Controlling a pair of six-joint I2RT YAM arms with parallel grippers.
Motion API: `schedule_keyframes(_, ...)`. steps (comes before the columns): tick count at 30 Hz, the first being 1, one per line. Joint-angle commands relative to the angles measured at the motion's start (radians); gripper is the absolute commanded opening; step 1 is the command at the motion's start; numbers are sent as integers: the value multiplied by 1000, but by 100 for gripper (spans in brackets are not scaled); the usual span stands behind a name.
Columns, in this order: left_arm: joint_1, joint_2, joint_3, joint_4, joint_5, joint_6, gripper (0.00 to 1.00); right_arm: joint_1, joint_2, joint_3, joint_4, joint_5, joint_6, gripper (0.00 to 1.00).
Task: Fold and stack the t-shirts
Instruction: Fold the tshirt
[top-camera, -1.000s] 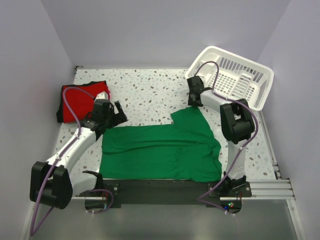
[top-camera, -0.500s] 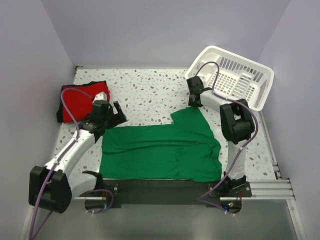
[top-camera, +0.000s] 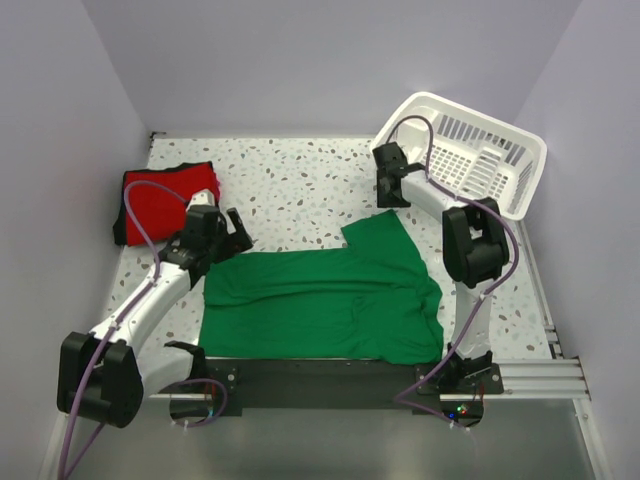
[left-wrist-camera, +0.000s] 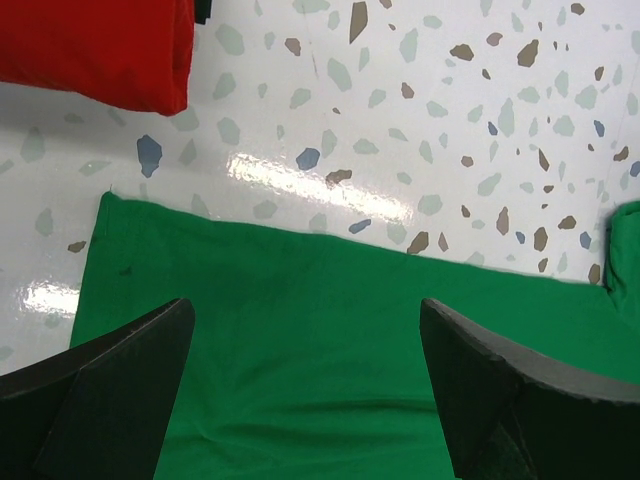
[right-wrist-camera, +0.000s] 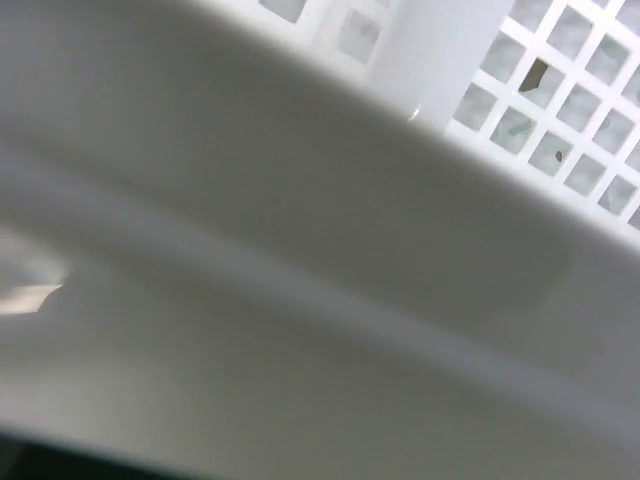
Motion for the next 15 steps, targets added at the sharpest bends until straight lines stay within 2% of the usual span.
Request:
schedule_keyframes(1, -1, -26, -7, 45, -18, 21, 100, 11, -74, 64, -17, -21, -110, 46)
schedule_keyframes(8, -1, -34, -23, 53, -15, 16, 100, 56, -126, -37, 32, -159, -185, 49)
schedule_keyframes(15, -1, -45, -29, 48, -9, 16, 100, 57, -74, -109, 69, -196, -228, 50)
